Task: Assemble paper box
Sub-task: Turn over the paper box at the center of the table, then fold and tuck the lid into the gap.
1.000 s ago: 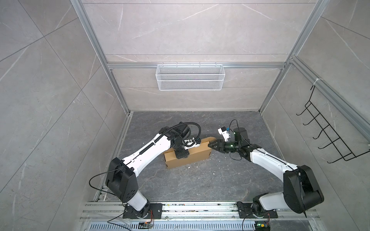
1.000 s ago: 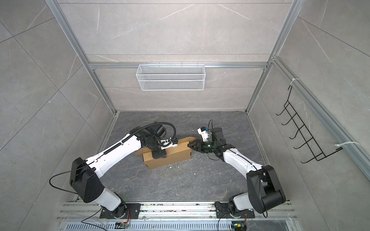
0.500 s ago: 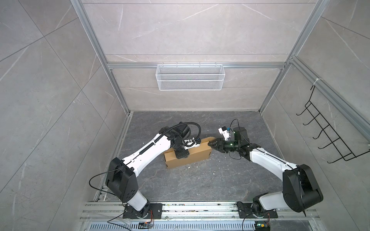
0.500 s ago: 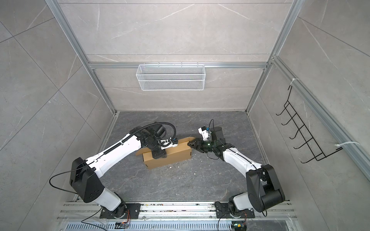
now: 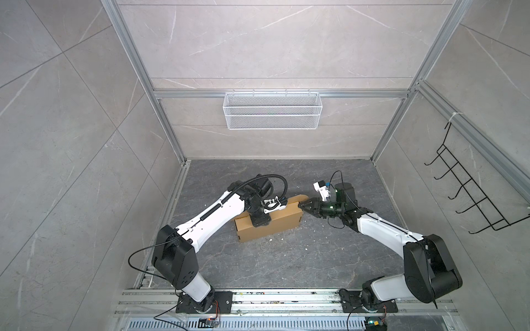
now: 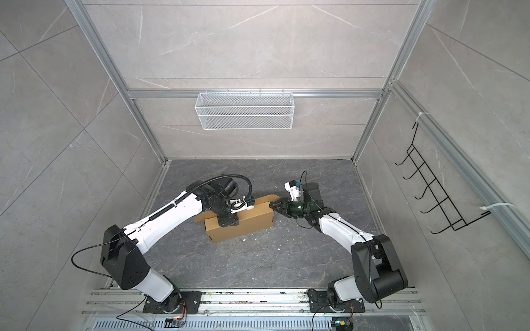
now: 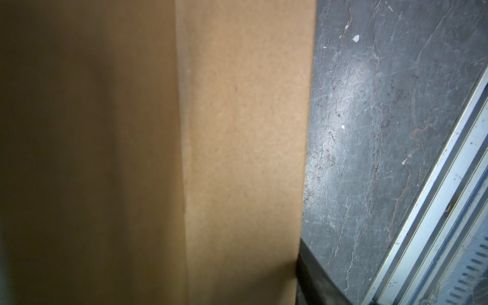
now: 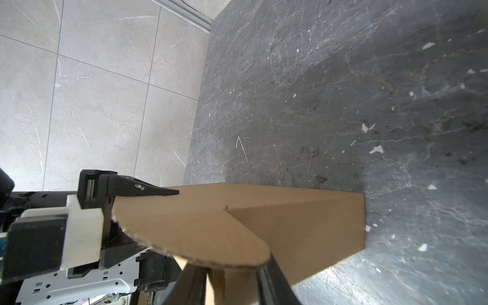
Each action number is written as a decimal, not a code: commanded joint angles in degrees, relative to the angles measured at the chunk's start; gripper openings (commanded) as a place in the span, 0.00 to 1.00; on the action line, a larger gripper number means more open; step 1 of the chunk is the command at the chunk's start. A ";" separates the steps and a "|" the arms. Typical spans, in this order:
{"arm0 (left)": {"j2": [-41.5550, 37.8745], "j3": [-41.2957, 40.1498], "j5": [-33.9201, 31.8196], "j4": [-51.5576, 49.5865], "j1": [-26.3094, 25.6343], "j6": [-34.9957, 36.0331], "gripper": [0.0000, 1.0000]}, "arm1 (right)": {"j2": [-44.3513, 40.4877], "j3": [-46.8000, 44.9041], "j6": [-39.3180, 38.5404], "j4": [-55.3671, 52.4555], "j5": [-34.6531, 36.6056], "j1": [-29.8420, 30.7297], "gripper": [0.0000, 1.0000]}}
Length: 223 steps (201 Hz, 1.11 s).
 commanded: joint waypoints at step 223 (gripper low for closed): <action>8.95 2.37 4.04 -1.78 0.67 6.48 0.37 | -2.77 26.82 -52.15 -43.89 10.61 0.54 0.62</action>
